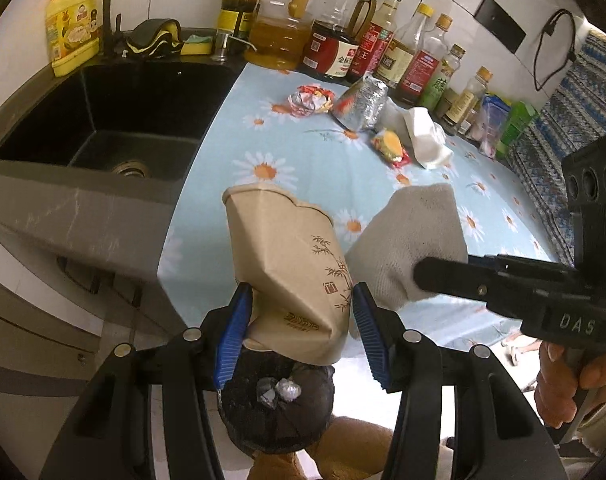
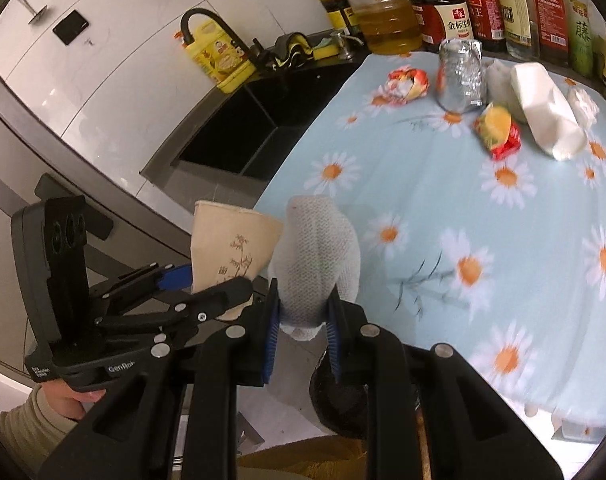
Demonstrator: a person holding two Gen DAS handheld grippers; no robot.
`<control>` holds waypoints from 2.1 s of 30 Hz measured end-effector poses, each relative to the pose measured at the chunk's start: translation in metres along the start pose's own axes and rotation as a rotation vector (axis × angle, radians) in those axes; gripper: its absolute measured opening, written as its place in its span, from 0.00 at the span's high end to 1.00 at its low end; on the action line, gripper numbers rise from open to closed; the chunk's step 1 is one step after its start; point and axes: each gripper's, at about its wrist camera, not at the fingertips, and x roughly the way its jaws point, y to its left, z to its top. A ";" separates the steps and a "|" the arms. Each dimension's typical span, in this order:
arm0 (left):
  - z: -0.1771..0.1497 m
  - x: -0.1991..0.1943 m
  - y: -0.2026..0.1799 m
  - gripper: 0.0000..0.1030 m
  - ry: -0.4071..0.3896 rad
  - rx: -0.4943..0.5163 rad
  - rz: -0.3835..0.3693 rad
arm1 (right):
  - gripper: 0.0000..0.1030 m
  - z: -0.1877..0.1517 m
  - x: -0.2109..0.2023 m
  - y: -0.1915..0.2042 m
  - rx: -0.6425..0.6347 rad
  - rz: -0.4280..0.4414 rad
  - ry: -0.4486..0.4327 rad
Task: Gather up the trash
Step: 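Carry the paper cup and white cloth down over the trash bin, then open both tools to drop the paper cup and cloth into the bin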
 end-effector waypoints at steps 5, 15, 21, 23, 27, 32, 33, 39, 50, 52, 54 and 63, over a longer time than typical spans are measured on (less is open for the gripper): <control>-0.019 -0.004 0.004 0.51 0.017 0.003 -0.031 | 0.78 -0.026 0.002 0.015 0.010 -0.024 0.010; -0.052 -0.002 0.006 0.51 0.060 0.014 -0.073 | 0.78 -0.063 0.008 0.023 0.043 -0.068 0.040; -0.073 0.010 0.010 0.51 0.110 0.000 -0.079 | 0.78 -0.082 0.018 0.019 0.059 -0.087 0.074; -0.081 0.014 0.012 0.51 0.127 -0.003 -0.081 | 0.78 -0.087 0.022 0.017 0.060 -0.099 0.086; -0.097 0.027 0.015 0.51 0.173 -0.015 -0.086 | 0.78 -0.100 0.035 0.009 0.077 -0.120 0.122; -0.117 0.047 0.021 0.51 0.235 -0.044 -0.090 | 0.78 -0.121 0.059 -0.014 0.118 -0.155 0.186; -0.123 0.053 0.023 0.51 0.253 -0.047 -0.087 | 0.78 -0.124 0.063 -0.018 0.123 -0.161 0.195; -0.151 0.084 0.033 0.51 0.353 -0.084 -0.068 | 0.78 -0.140 0.081 -0.040 0.179 -0.167 0.253; -0.172 0.111 0.034 0.50 0.437 -0.088 -0.072 | 0.65 -0.152 0.089 -0.058 0.253 -0.162 0.294; -0.169 0.114 0.031 0.43 0.453 -0.088 -0.079 | 0.59 -0.152 0.086 -0.059 0.287 -0.134 0.286; -0.166 0.114 0.030 0.29 0.438 -0.094 -0.077 | 0.54 -0.149 0.082 -0.061 0.305 -0.130 0.269; -0.161 0.115 0.039 0.27 0.438 -0.132 -0.037 | 0.54 -0.137 0.066 -0.067 0.314 -0.150 0.233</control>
